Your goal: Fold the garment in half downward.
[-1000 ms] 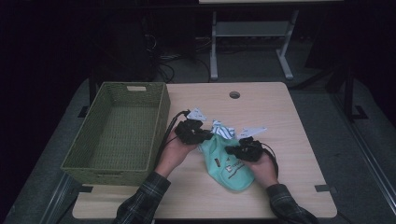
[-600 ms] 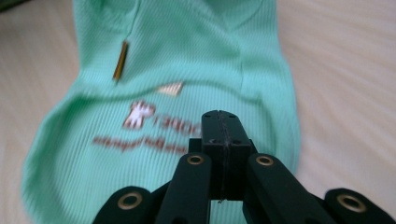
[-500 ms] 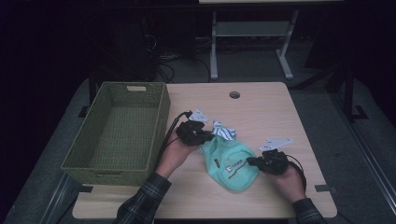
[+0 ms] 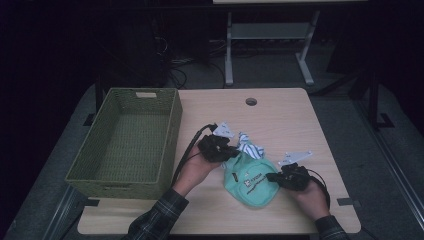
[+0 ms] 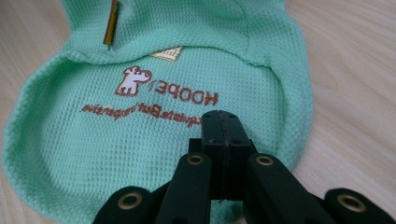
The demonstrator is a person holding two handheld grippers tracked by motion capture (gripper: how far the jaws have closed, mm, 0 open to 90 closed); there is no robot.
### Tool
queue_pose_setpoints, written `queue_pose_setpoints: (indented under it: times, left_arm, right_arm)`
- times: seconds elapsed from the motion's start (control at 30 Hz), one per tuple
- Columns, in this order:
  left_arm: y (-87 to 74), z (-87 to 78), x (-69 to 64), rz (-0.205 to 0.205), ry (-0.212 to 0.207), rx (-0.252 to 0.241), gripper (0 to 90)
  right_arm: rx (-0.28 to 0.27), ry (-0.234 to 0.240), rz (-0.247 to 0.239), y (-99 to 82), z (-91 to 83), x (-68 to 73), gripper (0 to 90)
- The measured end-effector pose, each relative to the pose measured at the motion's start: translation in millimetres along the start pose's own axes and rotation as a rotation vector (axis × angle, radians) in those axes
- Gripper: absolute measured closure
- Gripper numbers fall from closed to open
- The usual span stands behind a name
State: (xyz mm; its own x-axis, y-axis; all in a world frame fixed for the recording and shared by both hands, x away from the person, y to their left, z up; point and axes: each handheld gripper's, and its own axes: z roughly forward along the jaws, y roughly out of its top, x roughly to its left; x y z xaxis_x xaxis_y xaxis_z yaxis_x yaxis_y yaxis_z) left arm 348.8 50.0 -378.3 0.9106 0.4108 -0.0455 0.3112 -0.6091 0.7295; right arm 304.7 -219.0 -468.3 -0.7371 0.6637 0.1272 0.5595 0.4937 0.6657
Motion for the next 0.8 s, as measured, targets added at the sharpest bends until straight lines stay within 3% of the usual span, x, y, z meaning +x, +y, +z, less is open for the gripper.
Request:
queue_pose_setpoints:
  times: [0.2, 0.53, 0.6, 0.8]
  left_arm:
    - [-1.6, 13.6, -11.1, 0.026, -0.026, 0.036, 84.1]
    - [-4.8, 33.0, -25.1, 0.035, -0.082, 0.075, 82.4]
    - [-5.4, 35.3, -27.3, 0.049, -0.093, 0.086, 78.4]
    - [-1.8, 32.1, -32.7, 0.019, -0.136, 0.04, 63.9]
  right_arm:
    - [-0.002, -0.002, -0.001, -0.3, -1.1, -0.8, 89.7]
    - [-0.037, -0.023, 0.031, -3.4, -12.7, -10.1, 89.7]
    - [-0.036, -0.027, 0.033, -3.7, -14.7, -11.1, 89.7]
    - [-0.048, -0.037, 0.034, -5.0, -18.3, -13.3, 89.7]
